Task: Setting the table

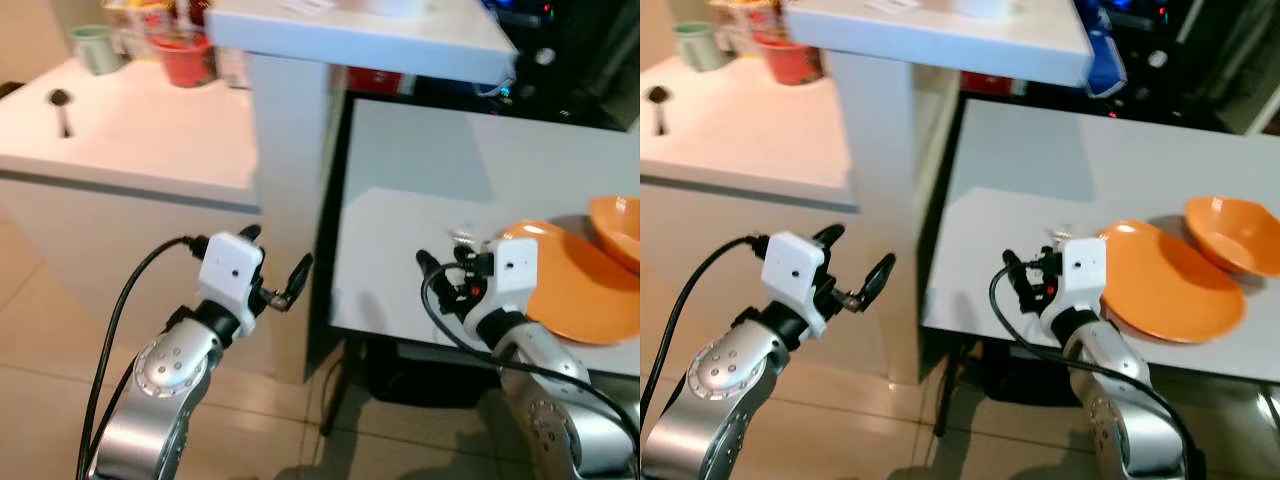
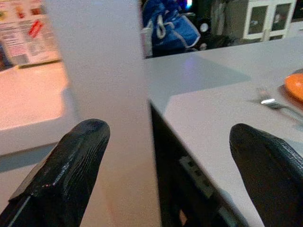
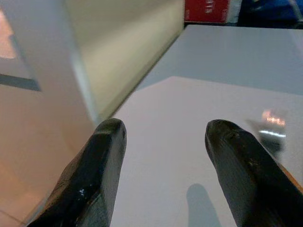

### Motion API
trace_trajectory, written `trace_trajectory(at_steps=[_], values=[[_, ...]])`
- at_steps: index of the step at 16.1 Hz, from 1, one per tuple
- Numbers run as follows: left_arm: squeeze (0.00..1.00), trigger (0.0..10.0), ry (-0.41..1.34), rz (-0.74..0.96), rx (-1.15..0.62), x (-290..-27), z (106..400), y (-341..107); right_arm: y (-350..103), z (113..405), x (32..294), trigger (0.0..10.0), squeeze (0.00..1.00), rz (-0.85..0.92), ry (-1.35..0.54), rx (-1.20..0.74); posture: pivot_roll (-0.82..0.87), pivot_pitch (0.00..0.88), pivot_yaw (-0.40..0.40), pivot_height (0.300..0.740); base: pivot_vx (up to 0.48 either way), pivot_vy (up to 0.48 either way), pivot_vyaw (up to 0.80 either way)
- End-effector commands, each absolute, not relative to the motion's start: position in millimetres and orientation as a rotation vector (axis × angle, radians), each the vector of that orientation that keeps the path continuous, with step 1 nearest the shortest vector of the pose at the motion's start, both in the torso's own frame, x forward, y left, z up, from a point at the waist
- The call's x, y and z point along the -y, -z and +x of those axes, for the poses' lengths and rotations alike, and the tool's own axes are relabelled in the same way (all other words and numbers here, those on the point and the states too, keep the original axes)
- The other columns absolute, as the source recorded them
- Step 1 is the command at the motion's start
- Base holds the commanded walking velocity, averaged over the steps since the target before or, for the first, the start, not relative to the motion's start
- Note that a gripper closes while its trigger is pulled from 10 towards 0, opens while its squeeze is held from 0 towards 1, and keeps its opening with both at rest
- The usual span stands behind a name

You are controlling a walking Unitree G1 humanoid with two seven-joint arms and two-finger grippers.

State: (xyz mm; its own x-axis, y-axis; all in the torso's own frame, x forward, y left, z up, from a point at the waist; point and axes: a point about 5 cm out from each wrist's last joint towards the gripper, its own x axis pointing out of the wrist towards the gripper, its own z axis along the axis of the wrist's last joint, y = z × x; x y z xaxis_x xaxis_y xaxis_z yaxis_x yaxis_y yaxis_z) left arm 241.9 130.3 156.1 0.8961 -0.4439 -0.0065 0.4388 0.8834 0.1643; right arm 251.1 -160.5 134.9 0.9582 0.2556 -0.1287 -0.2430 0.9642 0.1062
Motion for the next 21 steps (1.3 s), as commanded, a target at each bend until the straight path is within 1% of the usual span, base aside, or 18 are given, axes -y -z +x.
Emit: trace_trajectory(at_steps=[1,5,9,21], values=[[0.00,10.0,0.457,0.174,0.049,-130,244,-161,-137,249,158,10.0,0.00,0.098,-0.260,-0.128,0.00,0.000,-0.030,0.740,0.000,0.296,0.00],[0.00,10.0,0.455,0.186,0.070,-129,253,-166,-133,253,153,10.0,0.00,0.122,-0.262,-0.130,0.03,0.000,-0.027,0.740,0.000,0.296,0.00],[0.00,10.0,0.445,0.182,0.061,-130,255,-164,-125,255,147,10.0,0.00,0.143,-0.249,-0.150,0.03,0.000,-0.031,0.740,0.000,0.298,0.00],[0.00,10.0,0.438,0.177,0.075,-128,261,-166,-121,263,150,10.0,0.00,0.156,-0.244,-0.151,0.04,0.000,-0.033,0.740,0.000,0.375,0.00]])
